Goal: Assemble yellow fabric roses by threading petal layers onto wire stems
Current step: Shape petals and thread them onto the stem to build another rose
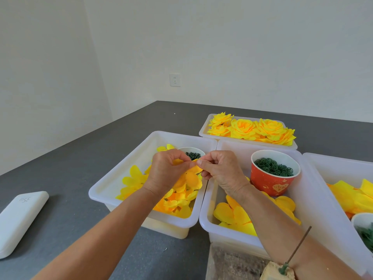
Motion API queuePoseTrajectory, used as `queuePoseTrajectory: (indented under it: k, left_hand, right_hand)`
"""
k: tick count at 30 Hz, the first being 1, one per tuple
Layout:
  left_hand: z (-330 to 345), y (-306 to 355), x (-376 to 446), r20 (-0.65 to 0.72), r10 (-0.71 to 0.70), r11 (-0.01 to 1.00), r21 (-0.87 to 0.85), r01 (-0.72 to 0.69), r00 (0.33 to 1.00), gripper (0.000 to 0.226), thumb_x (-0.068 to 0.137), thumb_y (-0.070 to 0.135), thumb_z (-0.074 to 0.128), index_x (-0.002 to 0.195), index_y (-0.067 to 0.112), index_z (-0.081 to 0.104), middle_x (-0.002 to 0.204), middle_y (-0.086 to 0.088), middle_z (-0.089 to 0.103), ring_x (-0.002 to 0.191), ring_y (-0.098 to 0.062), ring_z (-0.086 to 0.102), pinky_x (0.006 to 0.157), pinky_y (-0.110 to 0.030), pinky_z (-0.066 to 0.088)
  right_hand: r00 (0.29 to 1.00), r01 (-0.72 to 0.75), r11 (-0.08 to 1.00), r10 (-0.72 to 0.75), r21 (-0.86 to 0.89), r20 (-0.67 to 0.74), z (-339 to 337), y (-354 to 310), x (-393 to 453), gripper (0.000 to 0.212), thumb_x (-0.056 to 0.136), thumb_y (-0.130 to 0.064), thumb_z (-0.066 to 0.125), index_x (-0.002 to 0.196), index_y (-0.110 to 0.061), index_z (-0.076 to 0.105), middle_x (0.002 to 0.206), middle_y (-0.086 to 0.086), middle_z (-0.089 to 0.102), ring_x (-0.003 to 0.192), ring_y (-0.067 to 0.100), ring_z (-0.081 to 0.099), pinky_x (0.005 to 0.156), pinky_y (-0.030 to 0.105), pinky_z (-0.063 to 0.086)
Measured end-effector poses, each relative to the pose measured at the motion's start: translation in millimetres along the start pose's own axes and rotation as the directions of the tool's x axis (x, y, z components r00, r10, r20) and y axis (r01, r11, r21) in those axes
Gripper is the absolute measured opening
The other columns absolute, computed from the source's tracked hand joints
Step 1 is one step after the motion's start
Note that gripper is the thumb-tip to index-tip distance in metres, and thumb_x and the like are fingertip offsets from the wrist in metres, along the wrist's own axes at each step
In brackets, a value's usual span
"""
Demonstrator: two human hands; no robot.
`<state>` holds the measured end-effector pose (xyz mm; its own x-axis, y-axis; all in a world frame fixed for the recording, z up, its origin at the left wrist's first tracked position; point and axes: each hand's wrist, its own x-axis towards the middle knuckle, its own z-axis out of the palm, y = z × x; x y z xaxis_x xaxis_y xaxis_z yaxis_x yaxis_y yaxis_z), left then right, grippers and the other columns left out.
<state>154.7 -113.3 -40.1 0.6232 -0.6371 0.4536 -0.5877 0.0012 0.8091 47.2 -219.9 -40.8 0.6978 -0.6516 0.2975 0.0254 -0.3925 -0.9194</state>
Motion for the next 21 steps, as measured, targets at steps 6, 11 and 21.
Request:
queuePoseTrajectory:
  k: [6, 11, 21]
  left_hand:
    - [-4, 1, -1, 0.215, -0.066, 0.975, -0.193, 0.109, 0.974, 0.016, 0.09, 0.014, 0.061, 0.077, 0.015, 0.071, 0.057, 0.001, 0.05, 0.055, -0.012, 0.04, 0.051, -0.022, 0.034]
    - [-4, 1, -1, 0.178, -0.068, 0.998, 0.006, 0.068, 0.982, 0.018, 0.085, 0.015, 0.066, 0.068, 0.02, 0.068, 0.056, 0.007, 0.053, 0.054, -0.011, 0.042, 0.051, -0.023, 0.037]
    - [-15, 5, 4, 0.381, -0.117, 0.781, -0.535, 0.322, 0.917, 0.015, 0.076, 0.014, 0.063, 0.063, 0.011, 0.069, 0.057, -0.004, 0.06, 0.049, -0.013, 0.052, 0.05, -0.021, 0.044]
  right_hand:
    - [0.994, 0.103, 0.995, -0.103, 0.009, -0.021, -4, -2, 1, 0.005, 0.082, -0.004, 0.069, 0.08, -0.009, 0.069, 0.059, 0.0, 0.062, 0.049, 0.0, 0.057, 0.052, 0.014, 0.049]
    - [0.992, 0.127, 0.991, -0.126, -0.035, 0.02, -2, 0, -1, 0.006, 0.081, -0.005, 0.07, 0.081, -0.011, 0.071, 0.061, -0.001, 0.062, 0.051, 0.003, 0.056, 0.055, 0.018, 0.051]
    - [0.981, -0.116, 0.911, 0.043, 0.397, 0.188, -4, -13, -1, 0.02, 0.08, -0.023, 0.064, 0.072, -0.006, 0.066, 0.055, 0.001, 0.063, 0.048, 0.007, 0.056, 0.045, 0.017, 0.046]
